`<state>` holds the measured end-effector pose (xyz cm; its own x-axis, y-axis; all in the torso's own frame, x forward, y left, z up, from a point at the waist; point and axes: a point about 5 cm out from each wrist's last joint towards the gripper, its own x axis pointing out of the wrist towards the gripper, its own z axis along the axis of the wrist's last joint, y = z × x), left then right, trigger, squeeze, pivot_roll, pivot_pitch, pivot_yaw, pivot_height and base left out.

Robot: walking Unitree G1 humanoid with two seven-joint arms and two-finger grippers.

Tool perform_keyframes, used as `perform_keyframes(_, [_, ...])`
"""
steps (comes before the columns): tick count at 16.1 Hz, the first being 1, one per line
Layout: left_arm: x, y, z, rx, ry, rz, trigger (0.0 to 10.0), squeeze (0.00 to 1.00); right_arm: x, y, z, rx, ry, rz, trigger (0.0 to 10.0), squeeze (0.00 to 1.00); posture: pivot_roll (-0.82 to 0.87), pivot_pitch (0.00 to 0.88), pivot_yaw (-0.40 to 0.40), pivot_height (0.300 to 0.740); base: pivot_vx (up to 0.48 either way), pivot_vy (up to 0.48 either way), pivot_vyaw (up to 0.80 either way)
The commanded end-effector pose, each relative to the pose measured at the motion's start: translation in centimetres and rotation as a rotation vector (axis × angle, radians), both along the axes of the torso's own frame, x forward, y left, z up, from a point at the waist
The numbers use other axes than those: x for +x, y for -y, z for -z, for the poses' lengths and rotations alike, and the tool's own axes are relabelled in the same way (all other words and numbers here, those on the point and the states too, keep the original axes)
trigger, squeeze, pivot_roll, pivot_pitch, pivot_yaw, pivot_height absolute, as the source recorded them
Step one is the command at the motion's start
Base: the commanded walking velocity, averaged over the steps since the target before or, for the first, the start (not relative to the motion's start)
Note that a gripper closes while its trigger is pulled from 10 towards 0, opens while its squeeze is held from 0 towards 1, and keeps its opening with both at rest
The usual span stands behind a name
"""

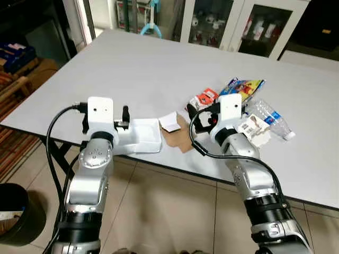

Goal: Picking trash to rubbish bin

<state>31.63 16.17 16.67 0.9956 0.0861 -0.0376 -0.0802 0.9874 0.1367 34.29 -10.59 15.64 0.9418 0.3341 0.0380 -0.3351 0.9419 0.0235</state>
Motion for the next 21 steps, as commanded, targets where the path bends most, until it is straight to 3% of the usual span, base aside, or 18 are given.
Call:
perform_keyframes(1, [-0.3,0.6,-0.4,-0.008,-0.002,0.032,10.0,0.00,-0.2,0.1,-0.2,0.002,-0.003,-0.023,10.0,0.00,-0.02,0.047,-0.083,0.740,0.000,0.000,0.00])
perform_keyframes(4, [-0.8,1.2,-0.8,-0.093,-0.082,0.037,10.0,0.00,-0.8,-0.2,-0.7,0.121,-0.029,-0.109,10.0,0.00,-0.02,0.048,-0.085,0.740,0.000,0.000,0.00])
perform_keyframes(6, [-1.0,1.6,-1.3,-0.061,-0.125,0.052,10.0,0.00,-1.7,-1.0,-0.7,0.092,-0.031,-0.251,10.0,0.00,-0.02,0.048,-0.081,0.740,0.000,0.000,0.00])
perform_keyframes(12, [-1.6,0.6,-1.4,-0.045,-0.279,-0.059,10.0,0.00,-2.4,-1.2,-0.6,0.098,-0.049,-0.291,10.0,0.00,-0.02,0.055,-0.070,0.740,0.000,0.000,0.00])
perform_keyframes(15, [-2.1,0.0,-0.2,-0.041,-0.352,-0.102,10.0,0.00,-2.4,-1.2,-0.7,0.099,-0.048,-0.298,10.0,0.00,-0.02,0.057,-0.070,0.740,0.000,0.000,0.00])
perform_keyframes(21, [-2.2,-0.3,0.6,-0.044,-0.394,-0.123,10.0,0.00,-2.9,-1.5,-0.3,0.098,-0.064,-0.339,10.0,0.00,-0.02,0.066,-0.075,0.740,0.000,0.000,0.00])
